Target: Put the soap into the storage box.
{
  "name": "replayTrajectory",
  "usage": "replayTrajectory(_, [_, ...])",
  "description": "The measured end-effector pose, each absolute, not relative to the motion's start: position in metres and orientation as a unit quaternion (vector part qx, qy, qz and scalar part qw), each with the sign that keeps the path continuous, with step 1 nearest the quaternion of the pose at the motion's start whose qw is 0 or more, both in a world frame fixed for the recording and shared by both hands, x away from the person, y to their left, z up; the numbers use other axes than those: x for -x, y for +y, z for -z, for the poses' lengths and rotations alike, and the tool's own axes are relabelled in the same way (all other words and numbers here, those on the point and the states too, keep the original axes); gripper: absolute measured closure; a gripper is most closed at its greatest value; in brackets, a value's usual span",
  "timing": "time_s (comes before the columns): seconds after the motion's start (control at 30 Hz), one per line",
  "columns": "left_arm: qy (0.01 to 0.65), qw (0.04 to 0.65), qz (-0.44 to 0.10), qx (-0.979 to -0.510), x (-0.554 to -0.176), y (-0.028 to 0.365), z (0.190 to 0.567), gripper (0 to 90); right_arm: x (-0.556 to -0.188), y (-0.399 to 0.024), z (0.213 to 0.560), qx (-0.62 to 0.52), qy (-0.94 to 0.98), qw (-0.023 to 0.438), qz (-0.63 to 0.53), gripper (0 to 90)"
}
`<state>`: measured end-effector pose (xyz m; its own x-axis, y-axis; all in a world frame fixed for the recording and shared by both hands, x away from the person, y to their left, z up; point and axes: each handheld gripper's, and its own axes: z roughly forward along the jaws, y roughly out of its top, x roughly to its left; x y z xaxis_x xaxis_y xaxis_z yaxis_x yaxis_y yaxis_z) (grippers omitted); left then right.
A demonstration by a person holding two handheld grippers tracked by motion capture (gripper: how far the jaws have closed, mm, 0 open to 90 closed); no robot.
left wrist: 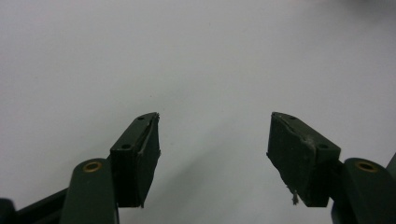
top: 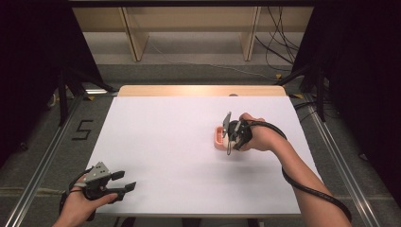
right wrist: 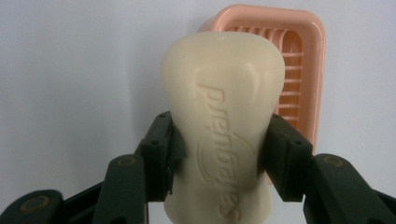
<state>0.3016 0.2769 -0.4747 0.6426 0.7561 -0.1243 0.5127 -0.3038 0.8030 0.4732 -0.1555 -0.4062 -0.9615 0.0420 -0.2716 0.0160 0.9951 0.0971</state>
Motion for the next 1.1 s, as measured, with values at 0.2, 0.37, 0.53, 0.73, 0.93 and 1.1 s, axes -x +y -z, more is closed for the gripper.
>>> replayTrajectory(0.2, [0.402, 0.436, -0.141, -0.793, -0.301, 0.276, 0.475, 33.7, -0.476, -0.155, 0.403, -0.031, 0.988, 0.142, -0.044, 50.6])
replayTrajectory(0.37, [0.400, 0.434, -0.142, -0.795, -0.301, 0.276, 0.475, 33.7, -0.480, -0.153, 0.402, -0.028, 0.988, 0.144, -0.044, 50.6])
replayTrajectory(0.53, [0.405, 0.435, -0.136, -0.793, -0.301, 0.275, 0.476, 33.7, -0.484, -0.151, 0.401, -0.009, 0.988, 0.148, -0.045, 50.6])
replayTrajectory(0.73, [0.405, 0.435, -0.136, -0.792, -0.301, 0.275, 0.476, 33.7, -0.485, -0.150, 0.402, -0.020, 0.988, 0.149, -0.042, 50.6])
replayTrajectory(0.93, [0.402, 0.432, -0.141, -0.795, -0.301, 0.276, 0.475, 33.7, -0.490, -0.151, 0.404, -0.003, 0.988, 0.150, -0.045, 50.6])
replayTrajectory(1.1, [0.400, 0.434, -0.138, -0.795, -0.301, 0.276, 0.474, 33.8, -0.489, -0.152, 0.405, -0.022, 0.988, 0.148, -0.042, 50.6])
